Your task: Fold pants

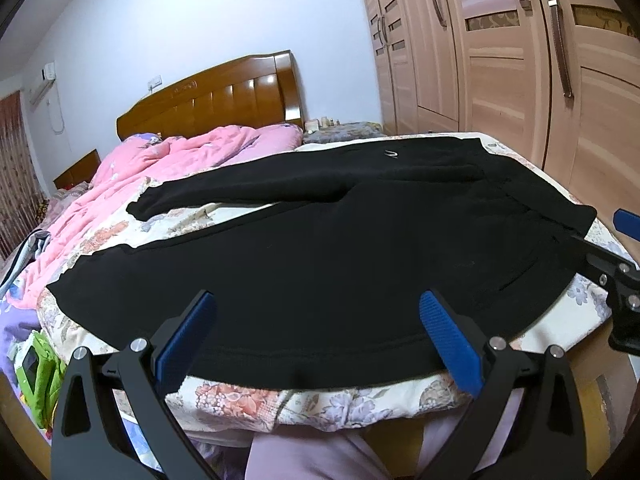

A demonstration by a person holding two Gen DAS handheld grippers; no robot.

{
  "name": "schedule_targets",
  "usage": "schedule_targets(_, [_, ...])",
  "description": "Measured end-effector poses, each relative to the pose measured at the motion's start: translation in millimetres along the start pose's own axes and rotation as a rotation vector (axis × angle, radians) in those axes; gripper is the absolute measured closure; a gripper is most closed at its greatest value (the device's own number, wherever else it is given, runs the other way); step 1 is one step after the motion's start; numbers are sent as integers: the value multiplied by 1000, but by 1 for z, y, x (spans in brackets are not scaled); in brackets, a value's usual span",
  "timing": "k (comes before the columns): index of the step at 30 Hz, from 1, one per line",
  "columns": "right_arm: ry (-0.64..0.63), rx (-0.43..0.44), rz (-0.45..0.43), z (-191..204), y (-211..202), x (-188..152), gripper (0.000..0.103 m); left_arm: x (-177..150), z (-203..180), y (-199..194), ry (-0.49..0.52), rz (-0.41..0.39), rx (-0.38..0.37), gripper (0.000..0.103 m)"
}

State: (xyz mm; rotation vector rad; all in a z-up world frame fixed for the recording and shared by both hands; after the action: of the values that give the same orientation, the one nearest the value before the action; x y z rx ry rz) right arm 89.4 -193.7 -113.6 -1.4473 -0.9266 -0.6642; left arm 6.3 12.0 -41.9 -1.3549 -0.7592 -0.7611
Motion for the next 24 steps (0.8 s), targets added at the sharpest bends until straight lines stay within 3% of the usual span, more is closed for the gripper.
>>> schedule_targets(10, [-10, 12, 12, 4, 3, -2, 4, -8, -1, 8, 14, 75, -29, 2])
schedule_targets(24, [-8, 17, 19, 5, 3, -3, 4, -11, 0, 8, 62, 77, -3, 2])
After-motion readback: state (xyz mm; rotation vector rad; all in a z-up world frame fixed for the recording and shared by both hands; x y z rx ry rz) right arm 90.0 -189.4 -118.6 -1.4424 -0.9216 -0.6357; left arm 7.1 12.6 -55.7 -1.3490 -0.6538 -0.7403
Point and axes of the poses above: each gripper's, at about its wrist camera, not at the fingertips, and y roughly the way its jaws point, z to its left, x to its top, the point moved 3 cm from there along y, roughly the way its jaws point, and after that the axes turned 7 degrees about -y, right-handed, at the moved point
